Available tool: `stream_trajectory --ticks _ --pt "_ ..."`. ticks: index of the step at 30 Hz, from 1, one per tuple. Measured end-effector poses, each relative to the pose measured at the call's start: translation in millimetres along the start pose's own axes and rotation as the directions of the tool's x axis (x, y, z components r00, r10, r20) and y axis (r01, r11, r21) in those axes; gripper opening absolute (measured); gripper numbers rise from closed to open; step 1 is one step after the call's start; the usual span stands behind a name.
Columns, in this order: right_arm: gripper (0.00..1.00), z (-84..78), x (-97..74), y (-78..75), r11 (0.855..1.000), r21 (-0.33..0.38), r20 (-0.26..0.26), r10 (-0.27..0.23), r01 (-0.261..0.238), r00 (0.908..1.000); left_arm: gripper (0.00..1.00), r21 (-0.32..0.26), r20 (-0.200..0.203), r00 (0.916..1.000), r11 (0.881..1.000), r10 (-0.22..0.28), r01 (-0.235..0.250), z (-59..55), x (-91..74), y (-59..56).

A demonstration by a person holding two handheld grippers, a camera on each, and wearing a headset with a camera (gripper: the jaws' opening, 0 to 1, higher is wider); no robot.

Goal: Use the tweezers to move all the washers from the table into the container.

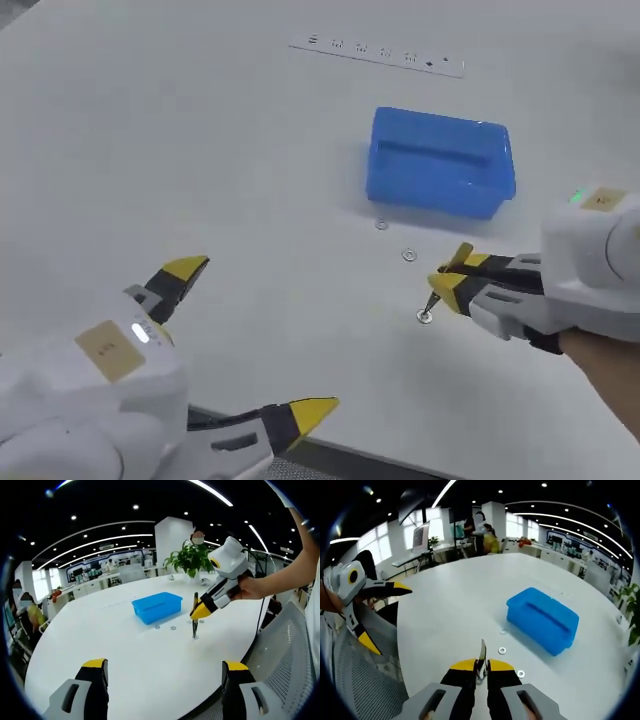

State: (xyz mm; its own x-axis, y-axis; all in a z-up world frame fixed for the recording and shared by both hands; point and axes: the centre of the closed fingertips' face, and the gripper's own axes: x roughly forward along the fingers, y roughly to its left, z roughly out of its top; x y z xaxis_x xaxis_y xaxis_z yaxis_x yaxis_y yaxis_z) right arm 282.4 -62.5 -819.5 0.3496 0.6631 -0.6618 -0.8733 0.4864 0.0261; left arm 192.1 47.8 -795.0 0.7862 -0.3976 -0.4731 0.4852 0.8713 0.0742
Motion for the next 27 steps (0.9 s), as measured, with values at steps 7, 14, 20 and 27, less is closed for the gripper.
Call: stream_trajectory --ticks 7,14,20,27 --pt "0.03 -0.1 -0.9 0.9 1.000 -0.008 -0.007 0.010 -0.010 0.9999 0.95 0.004 -0.005 1.0000 1.000 0.004 -0.004 -1.2 -0.2 0.2" --pt "0.03 -2.7 -3.9 4.2 1.000 -0.029 -0.014 0.010 -0.011 0.9999 0.94 0.015 -0.012 0.9998 1.000 0.014 -0.014 -2.3 -0.7 1.5" --pt "0.03 -3.6 -3.5 2.3 0.999 -0.033 -0.016 0.009 -0.010 0.9998 0.94 0.021 -0.015 0.9997 1.000 0.019 -0.019 -2.7 -0.8 2.9" --pt "0.02 -2.7 -2.0 1.6 0.998 -0.059 -0.017 0.002 -0.003 0.9999 0.94 0.029 -0.020 0.9995 0.999 0.025 -0.025 -3.8 -0.7 5.2"
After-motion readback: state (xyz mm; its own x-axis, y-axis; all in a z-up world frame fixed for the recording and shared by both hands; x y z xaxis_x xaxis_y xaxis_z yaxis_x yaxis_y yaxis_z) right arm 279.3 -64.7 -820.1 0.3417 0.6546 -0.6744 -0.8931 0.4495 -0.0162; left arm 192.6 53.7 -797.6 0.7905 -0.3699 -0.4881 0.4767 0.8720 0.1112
